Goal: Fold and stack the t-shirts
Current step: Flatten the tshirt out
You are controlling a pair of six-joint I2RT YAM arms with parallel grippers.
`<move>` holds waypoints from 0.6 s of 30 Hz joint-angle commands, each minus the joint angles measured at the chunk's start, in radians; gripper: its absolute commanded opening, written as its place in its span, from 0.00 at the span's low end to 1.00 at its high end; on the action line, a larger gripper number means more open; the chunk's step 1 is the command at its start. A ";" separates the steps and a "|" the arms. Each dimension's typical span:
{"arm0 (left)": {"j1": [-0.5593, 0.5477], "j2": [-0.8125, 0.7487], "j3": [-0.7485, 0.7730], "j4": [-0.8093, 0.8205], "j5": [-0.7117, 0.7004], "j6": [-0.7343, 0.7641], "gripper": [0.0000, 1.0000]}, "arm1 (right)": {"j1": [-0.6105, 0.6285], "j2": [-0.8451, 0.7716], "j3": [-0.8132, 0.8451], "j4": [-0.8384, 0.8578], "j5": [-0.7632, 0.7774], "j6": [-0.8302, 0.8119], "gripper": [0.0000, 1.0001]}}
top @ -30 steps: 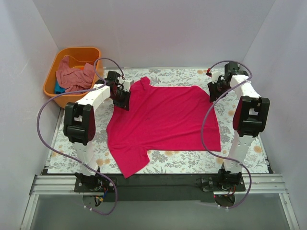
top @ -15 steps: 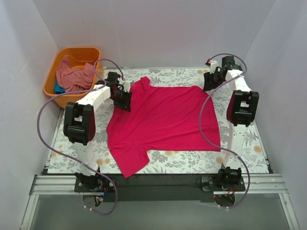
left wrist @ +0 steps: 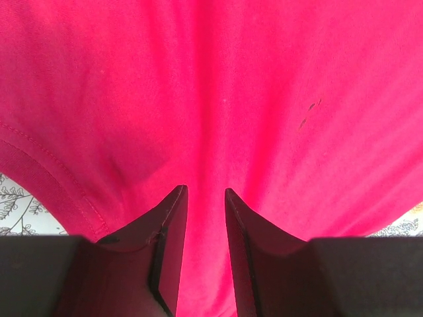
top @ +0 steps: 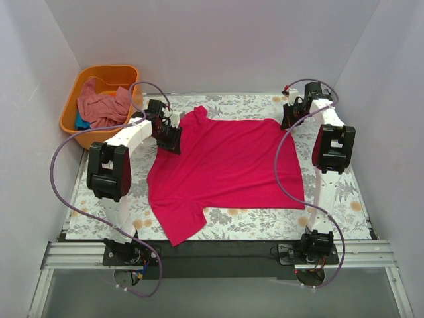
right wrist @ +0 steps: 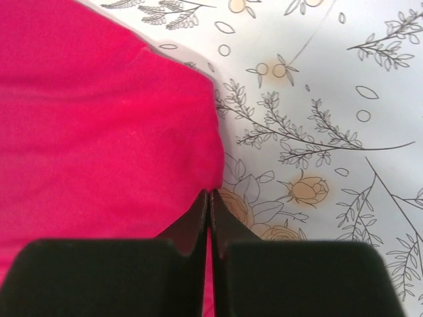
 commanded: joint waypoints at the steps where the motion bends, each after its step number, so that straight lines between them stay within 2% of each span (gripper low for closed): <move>1: 0.001 -0.087 -0.027 0.026 0.010 0.004 0.28 | 0.015 -0.114 -0.026 0.003 -0.063 -0.022 0.01; 6: 0.001 -0.095 -0.056 0.039 0.010 0.003 0.28 | 0.061 -0.237 -0.175 0.009 -0.083 -0.083 0.01; 7: 0.001 -0.098 -0.061 0.045 0.012 0.003 0.28 | 0.111 -0.275 -0.233 0.009 -0.074 -0.107 0.01; 12: 0.001 -0.098 -0.085 0.052 0.021 0.004 0.28 | 0.257 -0.386 -0.432 0.024 0.087 -0.201 0.02; 13: 0.001 -0.098 -0.087 0.051 0.023 0.006 0.29 | 0.279 -0.400 -0.463 0.021 0.104 -0.236 0.10; 15: 0.001 -0.092 -0.088 0.049 0.021 0.012 0.28 | 0.325 -0.440 -0.546 0.017 0.112 -0.256 0.16; 16: 0.001 -0.089 -0.088 0.048 0.021 0.014 0.29 | 0.330 -0.450 -0.563 0.017 0.102 -0.264 0.25; 18: 0.001 -0.081 -0.088 0.045 0.021 0.018 0.29 | 0.330 -0.466 -0.559 0.000 0.078 -0.260 0.33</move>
